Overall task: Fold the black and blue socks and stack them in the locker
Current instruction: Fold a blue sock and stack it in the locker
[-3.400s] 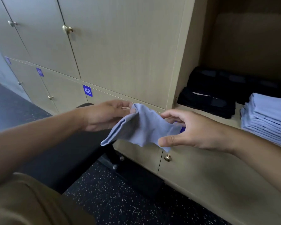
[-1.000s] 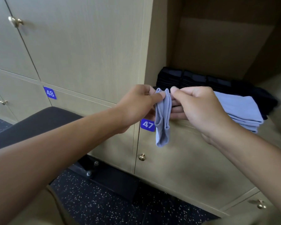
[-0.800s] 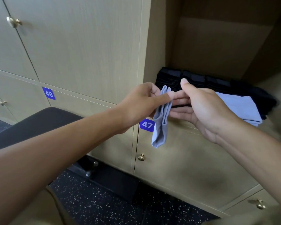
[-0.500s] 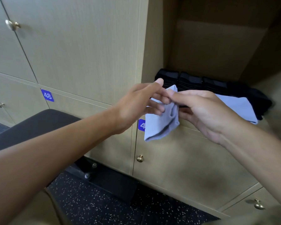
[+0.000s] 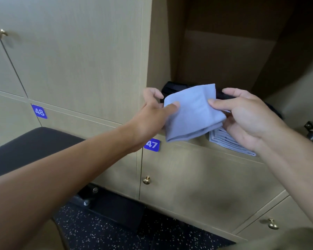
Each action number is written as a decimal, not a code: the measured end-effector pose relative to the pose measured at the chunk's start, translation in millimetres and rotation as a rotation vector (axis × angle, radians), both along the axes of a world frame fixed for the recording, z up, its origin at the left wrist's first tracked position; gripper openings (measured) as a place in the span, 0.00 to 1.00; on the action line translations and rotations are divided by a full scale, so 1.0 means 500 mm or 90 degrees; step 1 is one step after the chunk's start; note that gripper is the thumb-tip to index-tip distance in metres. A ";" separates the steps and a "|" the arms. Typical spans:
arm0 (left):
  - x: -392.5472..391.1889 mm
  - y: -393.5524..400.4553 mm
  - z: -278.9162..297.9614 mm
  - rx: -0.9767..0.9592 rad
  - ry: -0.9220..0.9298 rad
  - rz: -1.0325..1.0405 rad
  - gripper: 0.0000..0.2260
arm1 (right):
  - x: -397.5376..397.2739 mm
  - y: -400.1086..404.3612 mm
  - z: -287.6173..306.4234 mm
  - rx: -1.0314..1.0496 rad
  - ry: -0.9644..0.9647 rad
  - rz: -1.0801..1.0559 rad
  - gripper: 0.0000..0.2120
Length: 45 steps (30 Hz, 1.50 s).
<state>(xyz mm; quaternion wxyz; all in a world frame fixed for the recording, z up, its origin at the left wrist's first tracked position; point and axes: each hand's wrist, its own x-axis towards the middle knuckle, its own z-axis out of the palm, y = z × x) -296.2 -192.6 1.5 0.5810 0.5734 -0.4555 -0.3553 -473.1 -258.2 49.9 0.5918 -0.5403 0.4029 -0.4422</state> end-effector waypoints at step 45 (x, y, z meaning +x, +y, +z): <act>-0.139 -0.280 -0.018 0.016 -0.374 -0.132 0.20 | -0.200 -0.195 -0.070 -0.260 0.646 -0.170 0.19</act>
